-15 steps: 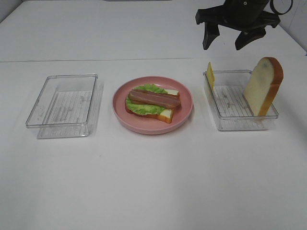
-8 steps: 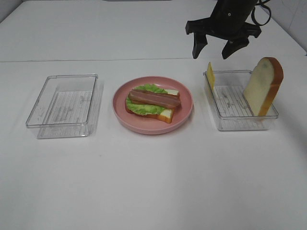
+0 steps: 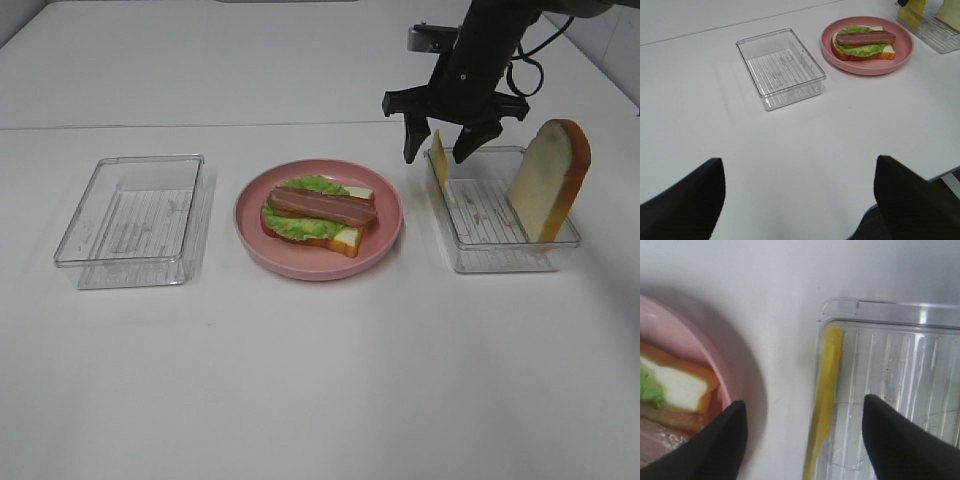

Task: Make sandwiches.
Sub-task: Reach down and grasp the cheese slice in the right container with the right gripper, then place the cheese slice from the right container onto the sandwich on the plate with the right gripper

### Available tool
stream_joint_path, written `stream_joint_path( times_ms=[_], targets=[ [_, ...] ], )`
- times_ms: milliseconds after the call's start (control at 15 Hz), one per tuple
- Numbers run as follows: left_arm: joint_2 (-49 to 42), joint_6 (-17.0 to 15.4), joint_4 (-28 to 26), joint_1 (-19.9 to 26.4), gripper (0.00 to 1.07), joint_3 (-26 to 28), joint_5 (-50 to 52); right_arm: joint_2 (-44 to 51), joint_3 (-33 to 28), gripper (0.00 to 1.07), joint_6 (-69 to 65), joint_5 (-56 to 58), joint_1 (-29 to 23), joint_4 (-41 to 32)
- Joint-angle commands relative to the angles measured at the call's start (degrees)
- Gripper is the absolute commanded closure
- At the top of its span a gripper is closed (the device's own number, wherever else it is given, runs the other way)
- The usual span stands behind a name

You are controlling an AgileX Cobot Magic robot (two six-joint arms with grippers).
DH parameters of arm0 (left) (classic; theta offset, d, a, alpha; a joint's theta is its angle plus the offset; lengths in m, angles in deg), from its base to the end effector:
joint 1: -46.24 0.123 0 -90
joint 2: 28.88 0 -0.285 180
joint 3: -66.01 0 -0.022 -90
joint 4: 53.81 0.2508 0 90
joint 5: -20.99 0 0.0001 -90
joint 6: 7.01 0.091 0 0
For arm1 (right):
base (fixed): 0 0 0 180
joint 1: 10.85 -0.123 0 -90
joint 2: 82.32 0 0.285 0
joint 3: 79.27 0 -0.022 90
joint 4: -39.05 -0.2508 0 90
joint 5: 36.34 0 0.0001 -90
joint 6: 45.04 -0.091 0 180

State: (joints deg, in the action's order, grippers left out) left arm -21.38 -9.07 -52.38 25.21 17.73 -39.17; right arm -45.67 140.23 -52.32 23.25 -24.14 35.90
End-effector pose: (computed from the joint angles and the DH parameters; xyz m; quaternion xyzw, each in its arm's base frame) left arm -0.0047 0.0039 0.2796 0.1392 0.8362 -0.0939 0.5221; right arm 0.4888 0.1199 0.1673 -0.0415 0.9884 0.0508 0.1371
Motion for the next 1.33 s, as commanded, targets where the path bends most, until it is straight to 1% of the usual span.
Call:
stream_joint_path(
  times_ms=[67,200,533,800,1067,1200,1333],
  targets=[
    [-1.1,0.1,0.1,-0.1,0.28,-0.3,0.2,-0.3,0.2,0.5,-0.5,-0.2,0.6,0.2],
    [-1.1,0.1,0.1,-0.1,0.28,-0.3,0.2,-0.3,0.2,0.62,-0.4,-0.5,0.6,0.0],
    [-1.1,0.1,0.1,-0.1,0.28,-0.3,0.2,-0.3,0.2,1.07,-0.1,-0.1,0.6,0.3],
    [-1.1,0.1,0.1,-0.1,0.28,-0.3,0.2,0.3,0.2,1.07,0.3,0.1,0.6,0.2],
    [-1.1,0.1,0.1,-0.1,0.28,-0.3,0.2,4.9,0.2,1.07,0.3,0.5,0.6,-0.2],
    [-1.1,0.1,0.1,-0.1,0.28,-0.3,0.2,8.0,0.2,1.07,1.3,1.0,0.4,-2.7],
    [-1.1,0.1,0.1,-0.1,0.28,-0.3,0.2,10.8,0.2,1.07,4.4,1.0,0.4,-10.1]
  ],
)
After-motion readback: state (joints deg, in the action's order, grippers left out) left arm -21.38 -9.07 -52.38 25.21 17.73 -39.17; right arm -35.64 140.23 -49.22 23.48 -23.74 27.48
